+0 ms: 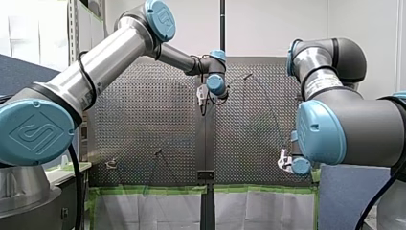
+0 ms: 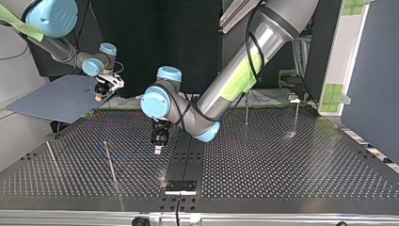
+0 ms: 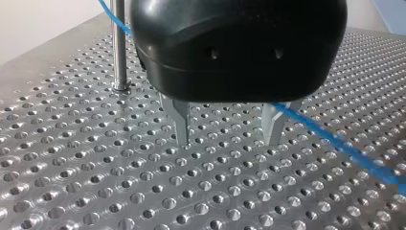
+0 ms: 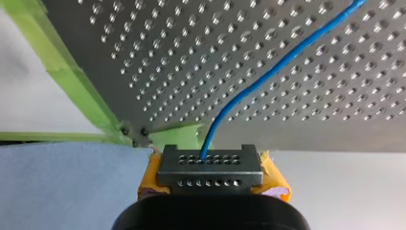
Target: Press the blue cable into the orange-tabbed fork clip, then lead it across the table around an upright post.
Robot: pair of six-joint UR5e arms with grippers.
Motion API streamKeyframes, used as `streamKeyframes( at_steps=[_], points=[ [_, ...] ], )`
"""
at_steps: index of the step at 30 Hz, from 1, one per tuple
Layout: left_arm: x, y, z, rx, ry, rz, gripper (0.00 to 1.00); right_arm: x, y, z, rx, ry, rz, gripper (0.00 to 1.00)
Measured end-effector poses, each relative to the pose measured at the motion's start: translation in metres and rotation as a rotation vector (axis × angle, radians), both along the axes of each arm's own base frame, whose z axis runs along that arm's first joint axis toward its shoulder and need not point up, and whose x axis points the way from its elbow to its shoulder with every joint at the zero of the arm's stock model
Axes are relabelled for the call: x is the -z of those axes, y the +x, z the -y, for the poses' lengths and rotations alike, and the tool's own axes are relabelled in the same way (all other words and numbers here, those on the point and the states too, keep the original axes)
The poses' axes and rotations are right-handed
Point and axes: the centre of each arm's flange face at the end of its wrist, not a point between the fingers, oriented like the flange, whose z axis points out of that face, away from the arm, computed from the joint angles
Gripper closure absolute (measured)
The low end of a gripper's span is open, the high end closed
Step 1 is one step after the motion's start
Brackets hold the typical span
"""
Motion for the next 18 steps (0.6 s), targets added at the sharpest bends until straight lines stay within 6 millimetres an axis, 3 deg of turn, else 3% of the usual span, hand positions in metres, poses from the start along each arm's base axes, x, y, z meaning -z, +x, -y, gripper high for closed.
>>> streamKeyframes(
  at_steps=[6, 13, 15, 17, 18],
  points=[
    [0.0, 0.0, -0.001, -0.004, 0.002, -0.002, 0.26, 0.021, -0.013, 0.0, 0.021, 0.024, 0.008, 1.0],
    [0.001, -0.002, -0.001, -0.008, 0.006, -0.009, 0.26, 0.026, -0.018, 0.001, 0.027, 0.026, 0.01, 1.0],
    [0.001, -0.002, -0.001, -0.008, 0.005, -0.011, 0.21, 0.026, -0.019, 0.001, 0.026, 0.027, 0.01, 1.0],
    [0.001, -0.002, 0.0, -0.006, 0.004, -0.013, 0.1, 0.026, -0.019, 0.001, 0.025, 0.027, 0.01, 1.0],
    [0.001, -0.003, 0.0, -0.005, 0.003, -0.014, 0.1, 0.026, -0.019, 0.001, 0.025, 0.027, 0.011, 1.0]
  ],
)
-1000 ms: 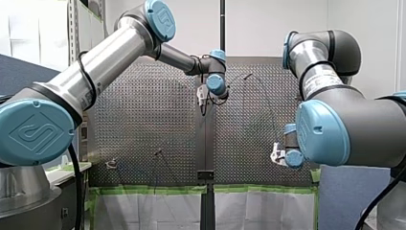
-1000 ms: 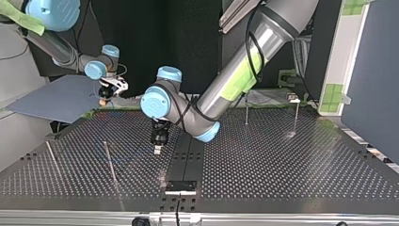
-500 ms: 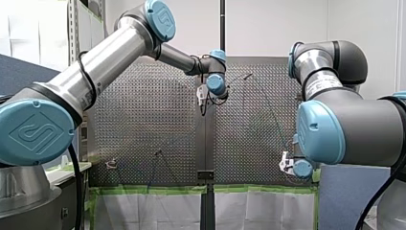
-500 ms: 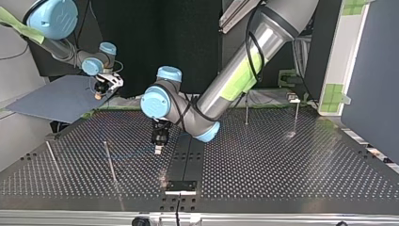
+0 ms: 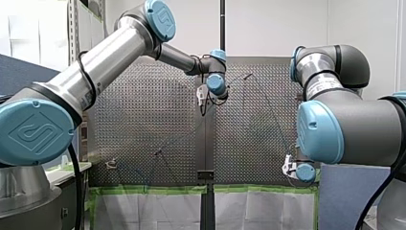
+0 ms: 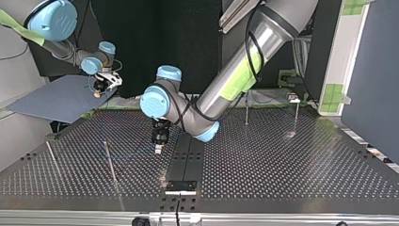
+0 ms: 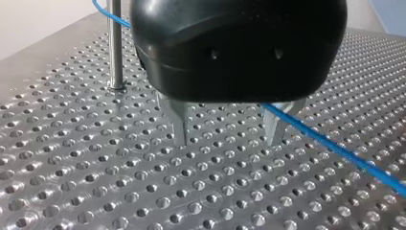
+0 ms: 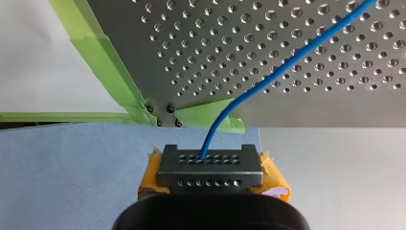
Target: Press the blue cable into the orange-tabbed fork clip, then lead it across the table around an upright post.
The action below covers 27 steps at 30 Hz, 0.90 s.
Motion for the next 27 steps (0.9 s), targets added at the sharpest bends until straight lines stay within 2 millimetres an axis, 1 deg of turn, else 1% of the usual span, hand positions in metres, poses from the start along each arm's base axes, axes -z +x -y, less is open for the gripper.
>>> streamKeyframes(
  at_steps=[1, 10, 14, 20, 27],
  points=[
    [0.0, 0.0, 0.0, 0.001, -0.001, -0.002, 0.0, 0.0, 0.0, 0.0, 0.0, 0.0, 0.0, 1.0],
    [0.004, -0.007, -0.006, -0.047, -0.008, -0.057, 0.0, 0.001, -0.002, 0.0, 0.004, 0.004, 0.01, 1.0],
    [0.002, -0.01, -0.008, -0.067, -0.036, -0.074, 0.0, 0.001, -0.002, 0.0, 0.004, 0.004, 0.013, 1.0],
    [-0.011, -0.019, -0.006, -0.033, -0.1, -0.091, 0.0, 0.0, -0.002, 0.001, 0.002, 0.005, 0.014, 1.0],
    [-0.037, -0.031, -0.013, 0.021, -0.202, -0.068, 0.0, 0.0, -0.001, 0.001, -0.001, 0.006, 0.013, 1.0]
  ],
)
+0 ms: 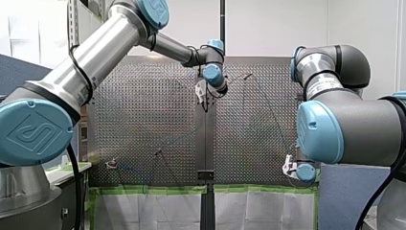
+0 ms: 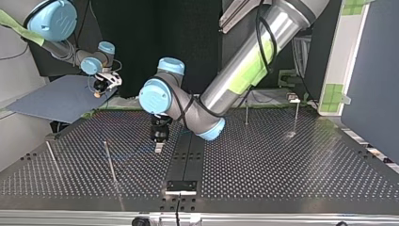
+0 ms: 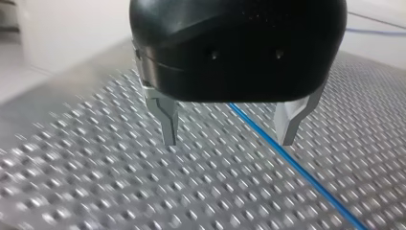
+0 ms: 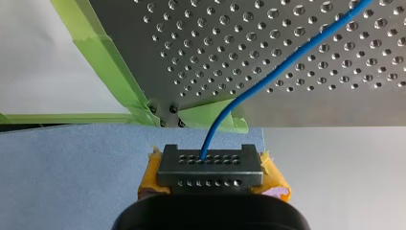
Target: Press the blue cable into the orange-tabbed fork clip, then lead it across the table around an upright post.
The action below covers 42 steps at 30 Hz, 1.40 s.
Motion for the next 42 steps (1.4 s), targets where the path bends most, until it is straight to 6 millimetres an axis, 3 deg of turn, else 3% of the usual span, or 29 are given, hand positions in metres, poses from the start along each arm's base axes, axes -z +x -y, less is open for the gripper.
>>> streamKeyframes(
  at_steps=[5, 17, 20, 27, 33, 37, 42],
  points=[
    [-0.007, -0.01, -0.001, 0.048, -0.031, 0.018, 0.0, 0.0, 0.003, 0.0, -0.006, -0.001, 0.0, 1.0],
    [0.02, -0.052, -0.002, 0.182, 0.047, -0.104, 0.0, 0.0, 0.005, -0.001, -0.01, 0.006, -0.003, 1.0],
    [0.008, -0.06, -0.003, 0.214, 0.043, -0.097, 0.0, 0.0, 0.005, -0.001, -0.011, 0.006, -0.003, 1.0],
    [-0.053, -0.068, -0.003, 0.235, -0.008, 0.019, 0.0, -0.001, 0.005, 0.0, -0.014, 0.004, -0.004, 1.0],
    [-0.087, -0.067, -0.002, 0.221, -0.023, 0.07, 0.0, -0.001, 0.005, 0.001, -0.015, 0.003, -0.004, 1.0],
    [-0.094, -0.064, 0.003, 0.226, -0.028, 0.08, 0.0, -0.002, 0.006, 0.003, -0.017, 0.003, -0.005, 1.0],
    [-0.085, -0.061, 0.017, 0.245, 0.014, 0.062, 0.0, -0.003, 0.006, 0.003, -0.02, 0.002, -0.003, 1.0]
  ],
)
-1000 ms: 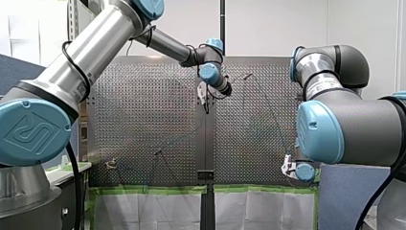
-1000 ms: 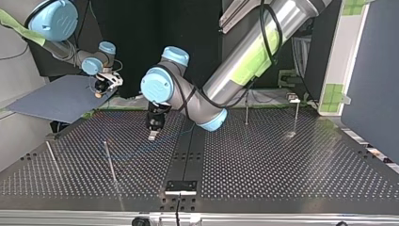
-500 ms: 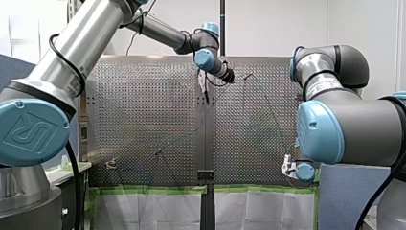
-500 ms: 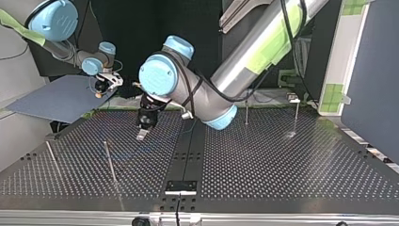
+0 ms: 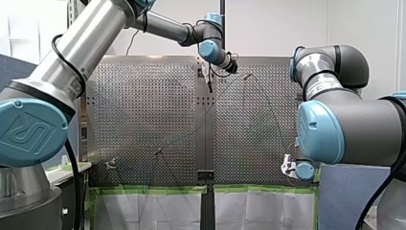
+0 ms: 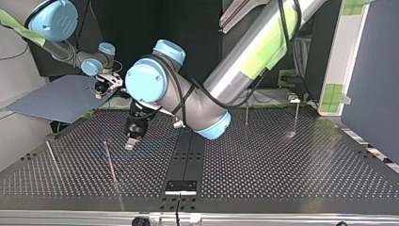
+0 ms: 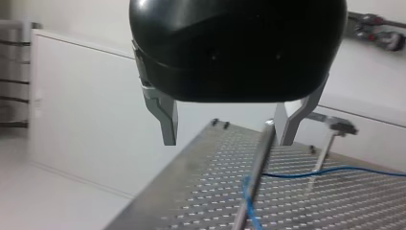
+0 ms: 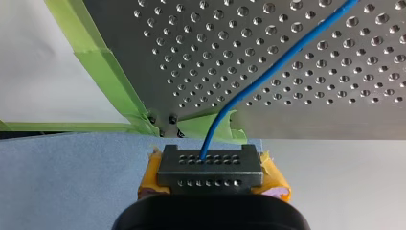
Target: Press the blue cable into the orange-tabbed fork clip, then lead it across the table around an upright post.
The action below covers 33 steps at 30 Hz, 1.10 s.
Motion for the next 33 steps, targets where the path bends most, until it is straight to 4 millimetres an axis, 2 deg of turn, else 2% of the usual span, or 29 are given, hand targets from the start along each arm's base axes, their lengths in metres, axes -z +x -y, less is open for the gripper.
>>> streamKeyframes(
  at_steps=[7, 16, 24, 33],
  points=[
    [0.02, 0.007, 0.014, -0.02, 0.102, -0.013, 0.0, 0.0, 0.001, 0.0, -0.002, 0.0, 0.001, 1.0],
    [0.001, 0.007, 0.023, -0.042, 0.161, 0.062, 0.0, 0.0, 0.001, 0.0, -0.003, 0.0, 0.001, 1.0],
    [-0.001, 0.002, 0.028, -0.044, 0.187, 0.09, 0.0, 0.0, 0.002, 0.0, -0.013, 0.0, 0.008, 1.0],
    [-0.003, 0.0, 0.024, -0.099, 0.194, 0.085, 0.0, 0.0, 0.002, 0.0, -0.015, 0.0, 0.008, 1.0]
  ],
)
